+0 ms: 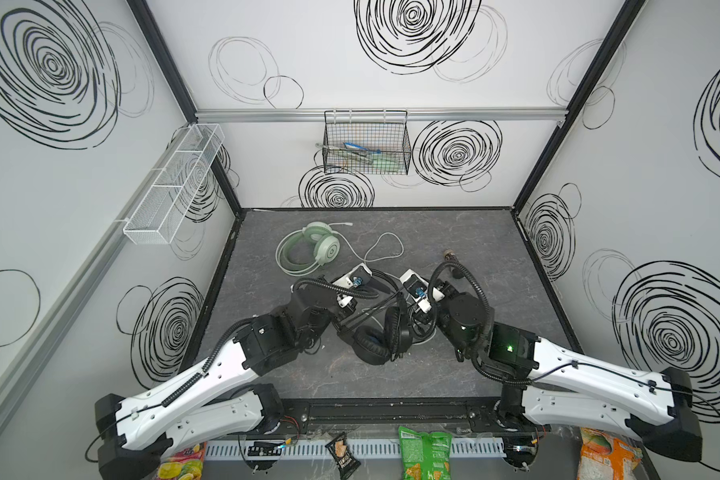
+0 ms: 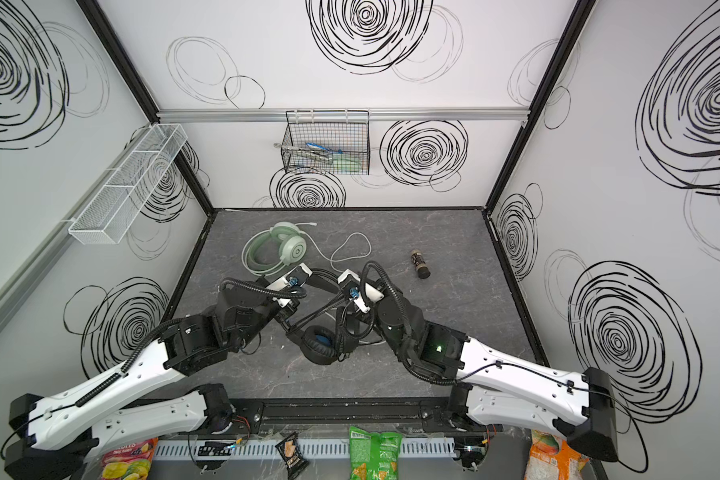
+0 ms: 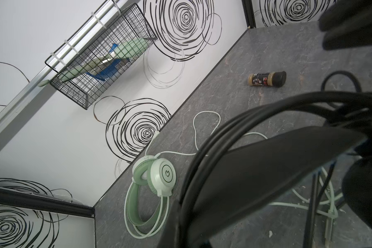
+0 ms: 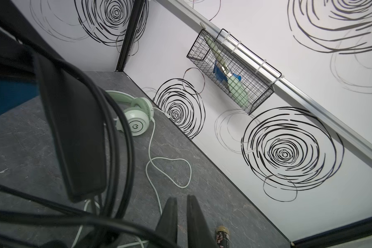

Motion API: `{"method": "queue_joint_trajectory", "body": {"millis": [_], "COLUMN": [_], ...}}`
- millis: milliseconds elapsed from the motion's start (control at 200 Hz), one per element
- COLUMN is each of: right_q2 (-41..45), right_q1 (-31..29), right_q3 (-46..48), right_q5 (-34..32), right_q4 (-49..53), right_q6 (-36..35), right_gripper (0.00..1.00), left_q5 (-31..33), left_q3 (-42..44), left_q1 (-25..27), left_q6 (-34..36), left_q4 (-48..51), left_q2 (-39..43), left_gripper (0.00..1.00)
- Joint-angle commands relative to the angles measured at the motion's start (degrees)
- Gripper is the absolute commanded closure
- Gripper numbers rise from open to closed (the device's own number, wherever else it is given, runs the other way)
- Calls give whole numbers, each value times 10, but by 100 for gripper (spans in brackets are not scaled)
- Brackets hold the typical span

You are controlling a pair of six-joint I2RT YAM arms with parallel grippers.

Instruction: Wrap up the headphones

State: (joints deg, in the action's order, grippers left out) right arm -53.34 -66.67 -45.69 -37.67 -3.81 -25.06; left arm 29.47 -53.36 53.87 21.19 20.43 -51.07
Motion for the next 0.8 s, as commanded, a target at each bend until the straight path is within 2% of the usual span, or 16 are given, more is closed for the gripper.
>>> {"method": "queue_joint_trajectory", "body": {"millis": [0, 400, 795], "right_q2": [25, 65, 66], "right_q1": [16, 74, 100], "right_q3": [2, 33, 49], "right_q5": [-14, 24, 64], "right_q4": [-31, -46, -52], "right_q6": [17, 74, 118], "right_gripper": [84, 84, 84], "left_q5": [-15, -53, -153], "left_q3": [-28, -31, -75], "left_q1": [0, -1, -6], "left_q6": [3, -32, -80], "left_q4": [-18, -30, -42], "left_q2": [18, 53, 85], "left_gripper": [100, 100, 100]}}
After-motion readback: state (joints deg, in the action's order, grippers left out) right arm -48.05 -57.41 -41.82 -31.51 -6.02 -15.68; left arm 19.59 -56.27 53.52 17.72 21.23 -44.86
